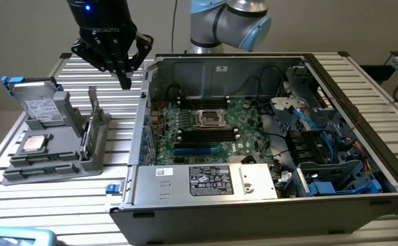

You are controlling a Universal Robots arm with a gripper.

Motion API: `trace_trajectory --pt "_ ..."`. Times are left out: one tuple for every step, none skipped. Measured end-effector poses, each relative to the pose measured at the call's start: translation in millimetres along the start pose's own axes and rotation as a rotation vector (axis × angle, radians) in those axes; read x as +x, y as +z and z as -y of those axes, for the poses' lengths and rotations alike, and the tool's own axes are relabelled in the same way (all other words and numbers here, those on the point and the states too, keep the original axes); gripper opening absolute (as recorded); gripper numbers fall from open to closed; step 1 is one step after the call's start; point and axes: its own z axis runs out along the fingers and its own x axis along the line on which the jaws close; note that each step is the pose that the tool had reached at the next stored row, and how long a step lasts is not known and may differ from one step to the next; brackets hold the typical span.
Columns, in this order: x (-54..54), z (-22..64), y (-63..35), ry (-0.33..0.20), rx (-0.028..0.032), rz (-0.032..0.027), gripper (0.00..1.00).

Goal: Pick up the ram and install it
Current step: 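Reach for the ram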

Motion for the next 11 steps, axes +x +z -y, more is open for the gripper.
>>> trace_trajectory --pt "4.5 0.8 -0.3 0.0 0.0013 0.0 0.11" --pt "8.9 1.6 -0.5 0.0 0.0023 0.0002 0.11" --pt "13.3 2.4 -0.8 0.0 0.0034 0.0002 0.11" --pt "17.7 3.2 -1.1 0.0 0.0046 0.0003 0.11" --pt "22.4 3.9 -1.4 0.0 0.0057 0.0004 0.11" --pt "26.8 4.7 -1.6 0.0 0.0068 0.0005 0.11" --pt "31.3 5.4 -1.8 0.0 0.0078 0.0006 0.11" --pt "35.7 6.1 -2.1 -0.001 0.0087 0.0006 0.11" --pt "40.3 6.8 -2.3 -0.001 0.0096 0.0006 0.11" --pt "44.9 7.6 -2.4 -0.001 0.0102 0.0007 0.11" --pt "49.5 8.3 -2.4 -0.001 0.0107 0.0008 0.11"
